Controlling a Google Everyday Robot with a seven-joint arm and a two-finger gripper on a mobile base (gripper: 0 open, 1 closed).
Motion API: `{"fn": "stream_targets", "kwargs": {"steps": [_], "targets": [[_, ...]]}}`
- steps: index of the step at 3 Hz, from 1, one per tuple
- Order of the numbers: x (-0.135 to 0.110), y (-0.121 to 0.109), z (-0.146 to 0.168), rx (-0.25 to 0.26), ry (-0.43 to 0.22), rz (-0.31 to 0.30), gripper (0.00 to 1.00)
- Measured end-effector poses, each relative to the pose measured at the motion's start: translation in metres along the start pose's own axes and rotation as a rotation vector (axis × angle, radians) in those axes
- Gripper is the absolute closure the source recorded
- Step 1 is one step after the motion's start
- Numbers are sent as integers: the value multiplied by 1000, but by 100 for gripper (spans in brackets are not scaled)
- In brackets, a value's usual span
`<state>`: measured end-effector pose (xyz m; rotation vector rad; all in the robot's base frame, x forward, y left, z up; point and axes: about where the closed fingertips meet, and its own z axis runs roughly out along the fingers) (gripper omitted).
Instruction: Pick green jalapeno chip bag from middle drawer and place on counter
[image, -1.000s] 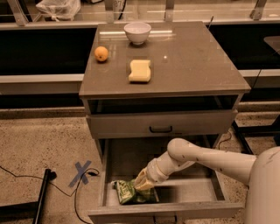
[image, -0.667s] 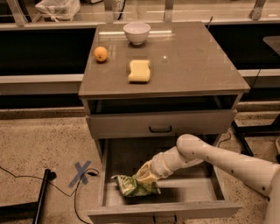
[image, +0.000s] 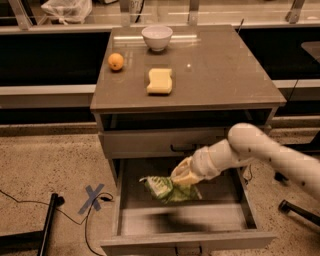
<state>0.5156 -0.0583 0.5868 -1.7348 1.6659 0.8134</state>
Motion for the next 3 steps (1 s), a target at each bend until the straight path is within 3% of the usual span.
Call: {"fn": "stream_targets", "kwargs": {"steps": [1, 2, 3], "targets": [[-53, -16, -93, 60, 76, -68, 100], [-104, -31, -166, 108, 160, -147, 100], [-142, -65, -232, 146, 262, -200, 100]]}}
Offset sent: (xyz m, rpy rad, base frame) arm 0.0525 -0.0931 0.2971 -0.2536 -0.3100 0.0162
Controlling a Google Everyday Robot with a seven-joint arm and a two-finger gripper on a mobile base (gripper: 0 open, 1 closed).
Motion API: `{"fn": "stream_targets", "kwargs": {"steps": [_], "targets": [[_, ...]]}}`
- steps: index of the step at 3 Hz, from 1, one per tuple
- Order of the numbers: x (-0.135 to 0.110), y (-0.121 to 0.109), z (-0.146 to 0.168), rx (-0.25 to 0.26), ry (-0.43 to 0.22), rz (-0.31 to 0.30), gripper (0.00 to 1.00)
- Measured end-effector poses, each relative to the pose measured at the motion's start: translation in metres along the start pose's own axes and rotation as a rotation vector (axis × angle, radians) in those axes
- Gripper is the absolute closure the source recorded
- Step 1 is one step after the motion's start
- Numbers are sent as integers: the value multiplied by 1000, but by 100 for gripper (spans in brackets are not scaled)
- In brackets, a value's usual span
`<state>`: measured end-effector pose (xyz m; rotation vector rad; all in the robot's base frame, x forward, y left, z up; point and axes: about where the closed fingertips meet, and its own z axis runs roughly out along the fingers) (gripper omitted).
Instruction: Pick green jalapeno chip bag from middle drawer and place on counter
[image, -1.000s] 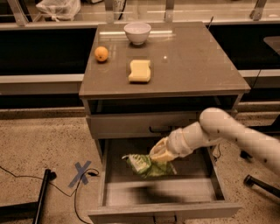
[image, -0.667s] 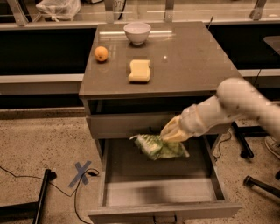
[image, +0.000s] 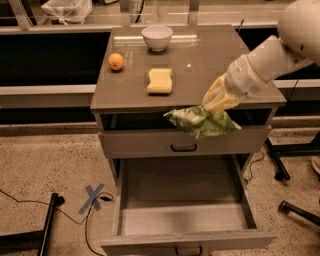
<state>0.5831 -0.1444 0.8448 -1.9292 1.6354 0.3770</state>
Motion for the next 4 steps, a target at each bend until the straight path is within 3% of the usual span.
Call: {"fn": "stream_targets", "kwargs": {"steps": [2, 4], "targets": [[-14, -73, -62, 71, 125, -55, 100], [-6, -116, -82, 150, 206, -164, 100]]}}
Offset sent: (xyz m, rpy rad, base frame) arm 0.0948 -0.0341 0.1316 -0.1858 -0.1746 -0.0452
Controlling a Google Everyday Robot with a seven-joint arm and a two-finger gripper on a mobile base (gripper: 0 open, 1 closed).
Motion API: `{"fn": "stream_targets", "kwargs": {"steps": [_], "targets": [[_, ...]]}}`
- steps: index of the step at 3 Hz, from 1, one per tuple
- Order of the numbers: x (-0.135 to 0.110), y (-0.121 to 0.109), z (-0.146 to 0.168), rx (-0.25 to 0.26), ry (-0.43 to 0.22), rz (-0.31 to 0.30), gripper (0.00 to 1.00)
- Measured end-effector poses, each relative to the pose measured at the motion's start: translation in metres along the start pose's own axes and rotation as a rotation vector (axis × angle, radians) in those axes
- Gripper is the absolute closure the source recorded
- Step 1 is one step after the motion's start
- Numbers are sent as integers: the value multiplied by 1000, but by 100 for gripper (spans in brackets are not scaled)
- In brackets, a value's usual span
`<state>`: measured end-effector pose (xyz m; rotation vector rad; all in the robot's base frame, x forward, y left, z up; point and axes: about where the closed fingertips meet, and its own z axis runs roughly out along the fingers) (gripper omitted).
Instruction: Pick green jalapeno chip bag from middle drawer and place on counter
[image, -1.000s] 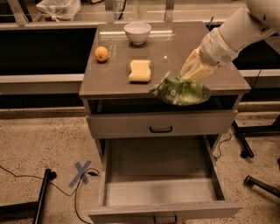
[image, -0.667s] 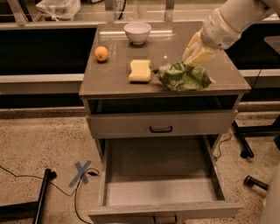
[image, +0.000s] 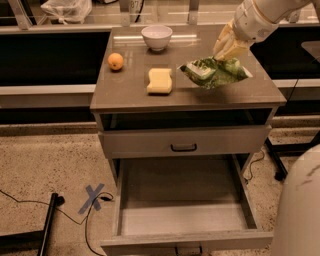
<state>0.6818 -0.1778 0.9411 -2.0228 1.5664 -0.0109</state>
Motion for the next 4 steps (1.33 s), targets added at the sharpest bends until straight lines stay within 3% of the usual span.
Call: {"fn": "stream_targets", "kwargs": {"steps": [1, 4], "targets": [[15, -11, 11, 29, 38, -33, 84], [14, -14, 23, 29, 31, -35, 14]]}}
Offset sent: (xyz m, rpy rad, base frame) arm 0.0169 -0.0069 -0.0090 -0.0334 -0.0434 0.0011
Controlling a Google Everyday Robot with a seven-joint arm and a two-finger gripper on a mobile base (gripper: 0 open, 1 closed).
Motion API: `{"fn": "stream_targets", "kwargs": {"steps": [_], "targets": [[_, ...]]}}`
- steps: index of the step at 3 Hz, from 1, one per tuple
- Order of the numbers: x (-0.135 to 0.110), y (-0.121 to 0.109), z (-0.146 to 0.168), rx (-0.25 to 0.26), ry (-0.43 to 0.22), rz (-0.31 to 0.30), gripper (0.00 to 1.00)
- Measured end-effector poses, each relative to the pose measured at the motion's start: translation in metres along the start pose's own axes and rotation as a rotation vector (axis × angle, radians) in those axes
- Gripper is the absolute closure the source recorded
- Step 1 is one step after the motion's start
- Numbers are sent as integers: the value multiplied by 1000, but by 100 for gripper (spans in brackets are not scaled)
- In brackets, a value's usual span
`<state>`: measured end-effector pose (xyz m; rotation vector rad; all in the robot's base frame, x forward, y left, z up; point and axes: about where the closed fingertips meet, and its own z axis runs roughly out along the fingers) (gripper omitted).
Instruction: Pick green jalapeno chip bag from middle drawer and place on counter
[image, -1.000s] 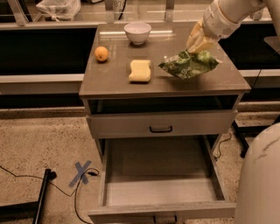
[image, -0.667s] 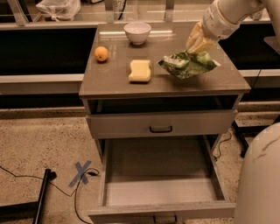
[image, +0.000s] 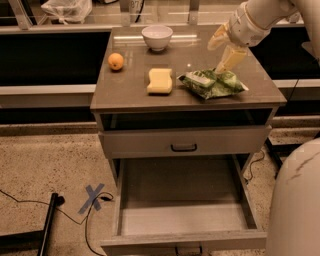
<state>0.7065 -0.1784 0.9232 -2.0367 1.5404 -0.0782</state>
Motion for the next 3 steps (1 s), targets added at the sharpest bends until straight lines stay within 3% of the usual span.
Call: {"fn": "stream_targets", "kwargs": {"steps": [1, 2, 3], "targets": [[-6, -4, -13, 28, 2, -19, 0], [-22, -3, -50, 63, -10, -48, 0], [-24, -4, -52, 67, -10, -51, 0]]}}
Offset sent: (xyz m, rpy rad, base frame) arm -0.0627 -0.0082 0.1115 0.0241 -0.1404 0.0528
